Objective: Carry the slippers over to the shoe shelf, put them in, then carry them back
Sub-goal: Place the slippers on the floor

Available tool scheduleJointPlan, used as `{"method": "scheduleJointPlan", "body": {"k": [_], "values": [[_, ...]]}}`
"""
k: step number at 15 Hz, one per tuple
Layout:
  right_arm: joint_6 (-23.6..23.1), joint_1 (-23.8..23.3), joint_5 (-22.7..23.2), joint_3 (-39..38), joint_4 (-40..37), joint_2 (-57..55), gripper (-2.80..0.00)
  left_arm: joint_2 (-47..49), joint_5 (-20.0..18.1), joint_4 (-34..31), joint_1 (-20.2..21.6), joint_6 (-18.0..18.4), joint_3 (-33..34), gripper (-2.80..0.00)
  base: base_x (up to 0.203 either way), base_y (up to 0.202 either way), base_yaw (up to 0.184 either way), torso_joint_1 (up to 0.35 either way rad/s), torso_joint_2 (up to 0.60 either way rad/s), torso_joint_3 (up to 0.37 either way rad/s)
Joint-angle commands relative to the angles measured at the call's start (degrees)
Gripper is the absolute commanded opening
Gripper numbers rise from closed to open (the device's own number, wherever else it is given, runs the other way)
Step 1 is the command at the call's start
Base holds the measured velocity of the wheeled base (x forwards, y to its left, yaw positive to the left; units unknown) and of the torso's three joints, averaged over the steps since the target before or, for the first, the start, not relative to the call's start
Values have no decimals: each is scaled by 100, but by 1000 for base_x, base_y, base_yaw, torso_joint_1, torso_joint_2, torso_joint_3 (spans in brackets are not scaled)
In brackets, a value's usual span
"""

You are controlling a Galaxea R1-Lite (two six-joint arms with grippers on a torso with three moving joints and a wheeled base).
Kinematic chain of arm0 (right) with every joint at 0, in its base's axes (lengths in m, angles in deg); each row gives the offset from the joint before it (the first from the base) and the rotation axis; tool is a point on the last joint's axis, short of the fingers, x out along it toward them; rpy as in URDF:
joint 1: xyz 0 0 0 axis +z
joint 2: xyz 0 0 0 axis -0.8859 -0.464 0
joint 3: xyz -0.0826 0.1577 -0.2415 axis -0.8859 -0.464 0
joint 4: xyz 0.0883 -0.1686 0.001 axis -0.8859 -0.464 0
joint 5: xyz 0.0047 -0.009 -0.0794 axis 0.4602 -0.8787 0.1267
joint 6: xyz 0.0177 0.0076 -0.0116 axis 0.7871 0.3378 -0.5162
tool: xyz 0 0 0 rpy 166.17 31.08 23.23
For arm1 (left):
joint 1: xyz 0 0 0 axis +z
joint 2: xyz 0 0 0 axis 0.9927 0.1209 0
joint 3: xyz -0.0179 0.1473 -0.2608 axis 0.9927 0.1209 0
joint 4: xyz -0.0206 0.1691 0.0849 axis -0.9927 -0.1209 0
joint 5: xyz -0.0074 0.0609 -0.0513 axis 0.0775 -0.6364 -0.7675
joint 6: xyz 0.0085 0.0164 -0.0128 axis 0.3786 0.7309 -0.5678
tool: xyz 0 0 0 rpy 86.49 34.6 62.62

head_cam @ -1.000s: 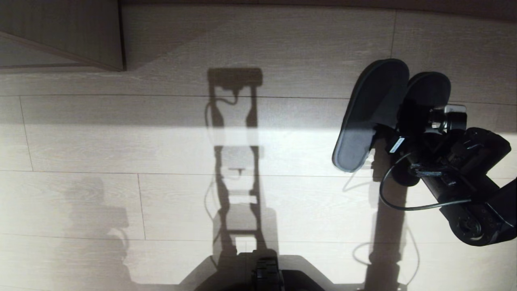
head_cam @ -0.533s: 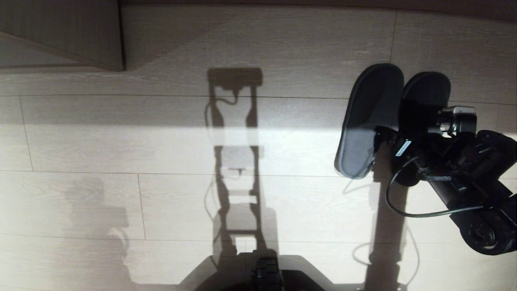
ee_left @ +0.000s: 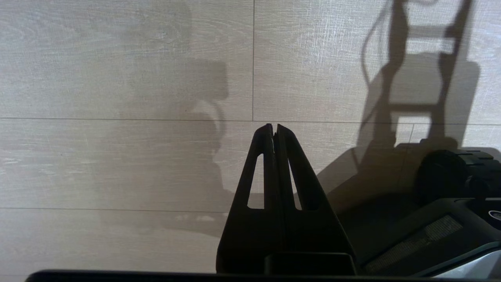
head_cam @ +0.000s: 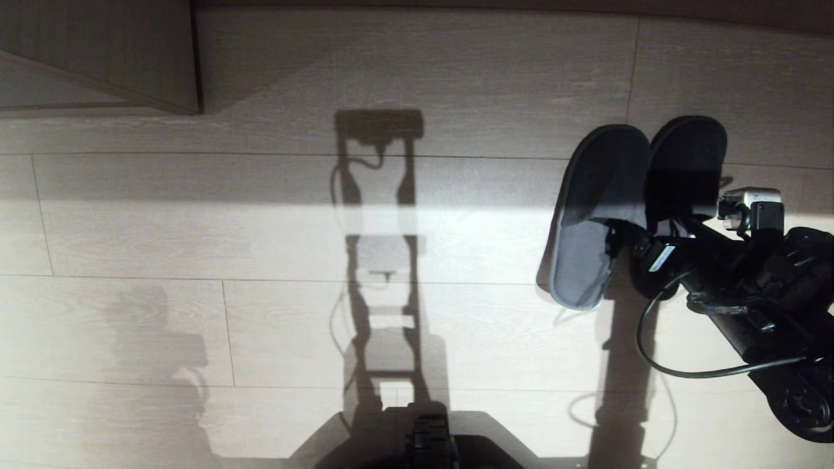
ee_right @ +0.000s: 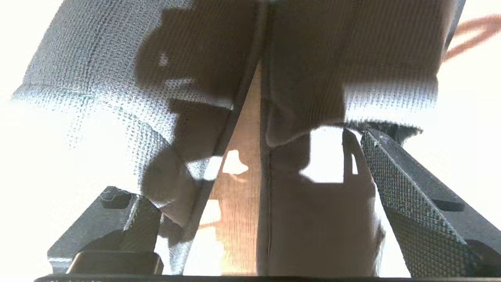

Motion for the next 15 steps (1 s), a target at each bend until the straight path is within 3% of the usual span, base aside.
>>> {"method": "scheduleJointPlan", "body": {"k": [1,5,9,15], "values": [[6,2,27,-149,28,133,0,-11,1,4,0,-4,0,-280,0,0,0,0,0,0],[94,2,77,-251,32,90,0,-11,1,4,0,-4,0,-280,0,0,0,0,0,0],[391,2,419,-323,29,-13,0,-11,1,4,0,-4,0,-280,0,0,0,0,0,0],[362,2,709,-627,60,171,0,-11,1,4,0,4,0,-280,0,0,0,0,0,0]]}}
